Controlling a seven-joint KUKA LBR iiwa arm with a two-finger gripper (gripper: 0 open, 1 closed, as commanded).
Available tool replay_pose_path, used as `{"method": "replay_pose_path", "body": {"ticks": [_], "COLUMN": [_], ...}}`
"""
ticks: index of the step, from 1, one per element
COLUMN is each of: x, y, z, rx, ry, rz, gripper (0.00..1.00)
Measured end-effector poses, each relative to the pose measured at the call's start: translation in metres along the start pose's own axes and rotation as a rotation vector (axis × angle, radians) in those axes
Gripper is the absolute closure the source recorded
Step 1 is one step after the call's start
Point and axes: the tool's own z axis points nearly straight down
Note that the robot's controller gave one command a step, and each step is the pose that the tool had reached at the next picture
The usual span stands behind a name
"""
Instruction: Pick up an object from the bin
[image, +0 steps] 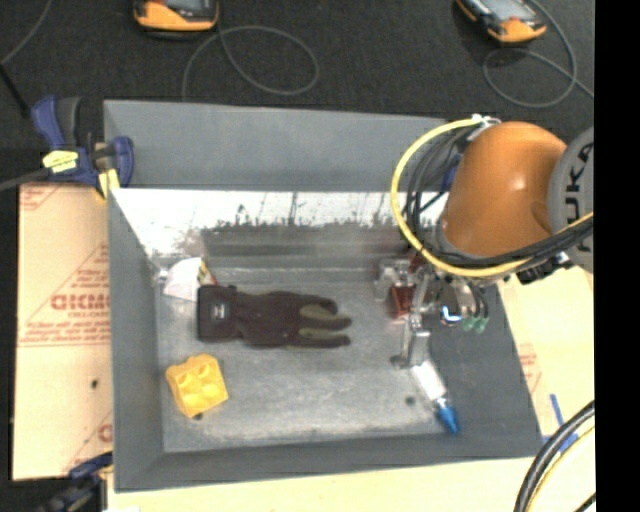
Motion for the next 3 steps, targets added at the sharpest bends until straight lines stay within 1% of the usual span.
{"method": "replay_pose_path", "body": {"ticks": [1, 2, 3], "x": [-0.001, -0.027, -0.053], "y": [0.000, 0.034, 0.068], "z": [-0.005, 0.060, 0.061], "rx": [0.001, -0.001, 0.000], "ry": [-0.008, -0.012, -0.005], "rz": [-0.001, 0.016, 0.019], "gripper": [0.00, 0.00, 0.00]}}
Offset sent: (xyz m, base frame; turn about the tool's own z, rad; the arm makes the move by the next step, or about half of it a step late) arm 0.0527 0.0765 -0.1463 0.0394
